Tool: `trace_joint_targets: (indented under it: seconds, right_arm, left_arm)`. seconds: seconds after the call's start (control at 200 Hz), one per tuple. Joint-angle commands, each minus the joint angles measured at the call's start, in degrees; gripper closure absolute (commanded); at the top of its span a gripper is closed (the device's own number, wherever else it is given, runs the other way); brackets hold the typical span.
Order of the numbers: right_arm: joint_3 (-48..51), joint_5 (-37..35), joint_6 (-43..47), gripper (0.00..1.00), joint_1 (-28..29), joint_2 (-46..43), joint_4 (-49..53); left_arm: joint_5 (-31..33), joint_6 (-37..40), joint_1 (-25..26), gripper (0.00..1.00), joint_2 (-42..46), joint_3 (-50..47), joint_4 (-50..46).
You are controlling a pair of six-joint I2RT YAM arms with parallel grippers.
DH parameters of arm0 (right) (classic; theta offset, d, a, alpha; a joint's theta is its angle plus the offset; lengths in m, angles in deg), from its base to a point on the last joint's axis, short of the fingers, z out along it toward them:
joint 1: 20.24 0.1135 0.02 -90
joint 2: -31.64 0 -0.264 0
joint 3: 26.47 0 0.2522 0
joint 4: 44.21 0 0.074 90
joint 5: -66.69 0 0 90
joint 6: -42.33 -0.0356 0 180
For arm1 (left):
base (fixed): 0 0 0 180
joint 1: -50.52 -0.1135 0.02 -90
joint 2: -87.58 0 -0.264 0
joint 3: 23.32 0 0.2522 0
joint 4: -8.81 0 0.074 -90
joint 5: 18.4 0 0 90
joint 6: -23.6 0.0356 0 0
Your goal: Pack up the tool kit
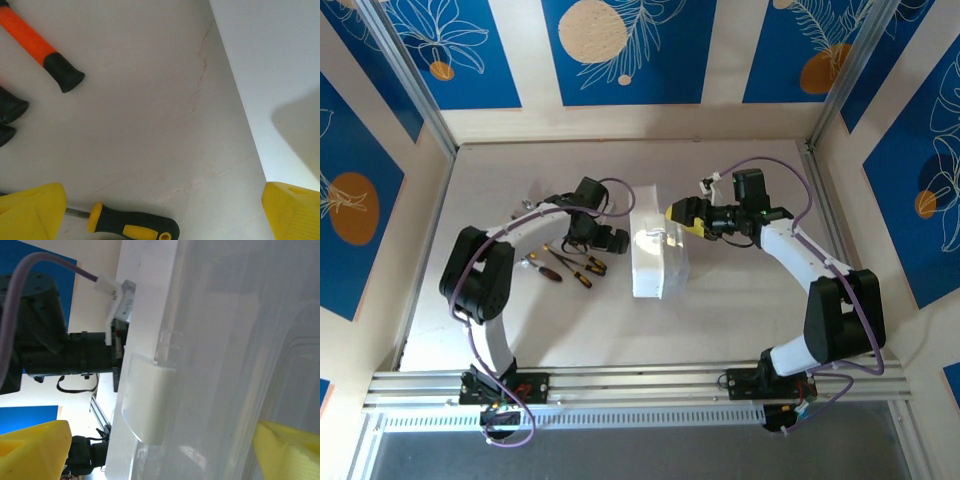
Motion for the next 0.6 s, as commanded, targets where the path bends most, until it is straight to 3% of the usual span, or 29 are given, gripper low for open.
trace_joint_targets:
  seconds: [0.0,0.595]
  right_arm:
    - [-2.1,1.8,-0.8,0.07,1.1,-0.3,1.5]
    - [-5.4,-3.5,3.6,0.05,0.6,-2.0,10.5]
  left_arm:
    - [-0.8,-0.8,1.0,0.00,-1.3,1.4,0.9]
    - [9.2,-1.2,-0.9,0.00,3.8,0.0,-6.1]
